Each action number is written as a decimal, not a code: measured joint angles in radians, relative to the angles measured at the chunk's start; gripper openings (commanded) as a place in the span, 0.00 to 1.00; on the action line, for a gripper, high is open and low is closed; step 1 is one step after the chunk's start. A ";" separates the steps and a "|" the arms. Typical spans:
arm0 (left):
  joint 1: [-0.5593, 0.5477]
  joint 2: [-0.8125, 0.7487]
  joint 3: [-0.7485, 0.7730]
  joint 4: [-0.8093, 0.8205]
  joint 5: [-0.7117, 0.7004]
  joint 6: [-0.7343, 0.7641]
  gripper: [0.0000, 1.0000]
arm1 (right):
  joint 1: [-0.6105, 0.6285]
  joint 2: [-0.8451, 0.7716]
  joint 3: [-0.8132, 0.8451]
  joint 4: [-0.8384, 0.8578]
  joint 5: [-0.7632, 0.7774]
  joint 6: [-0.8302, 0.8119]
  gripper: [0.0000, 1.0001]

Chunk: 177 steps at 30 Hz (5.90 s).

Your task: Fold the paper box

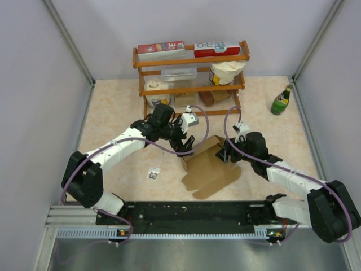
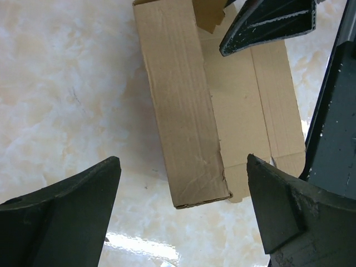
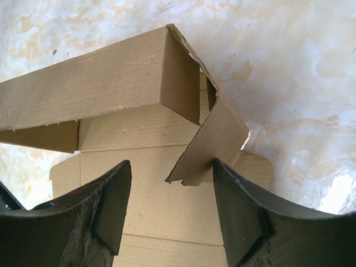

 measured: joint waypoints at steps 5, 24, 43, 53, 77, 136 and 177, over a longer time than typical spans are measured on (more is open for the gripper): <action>-0.001 0.009 -0.008 0.000 0.007 0.003 0.99 | 0.000 -0.023 0.000 -0.002 0.000 0.000 0.61; -0.052 0.070 -0.028 0.039 -0.079 -0.049 0.99 | 0.000 -0.035 0.000 -0.027 0.010 0.000 0.62; -0.069 0.116 -0.028 0.045 -0.143 -0.052 0.95 | 0.000 -0.086 0.000 -0.069 0.012 0.004 0.62; -0.071 0.116 -0.028 0.044 -0.142 -0.050 0.69 | -0.018 -0.204 0.050 -0.182 0.020 0.009 0.57; -0.077 0.125 -0.028 0.035 -0.128 -0.050 0.71 | -0.206 0.142 0.319 -0.378 0.026 -0.018 0.42; -0.087 0.155 0.008 -0.007 -0.150 -0.057 0.56 | -0.212 0.239 0.439 -0.462 -0.068 -0.125 0.18; -0.088 0.156 0.027 -0.031 -0.151 -0.077 0.53 | -0.105 0.162 0.425 -0.568 -0.101 -0.160 0.06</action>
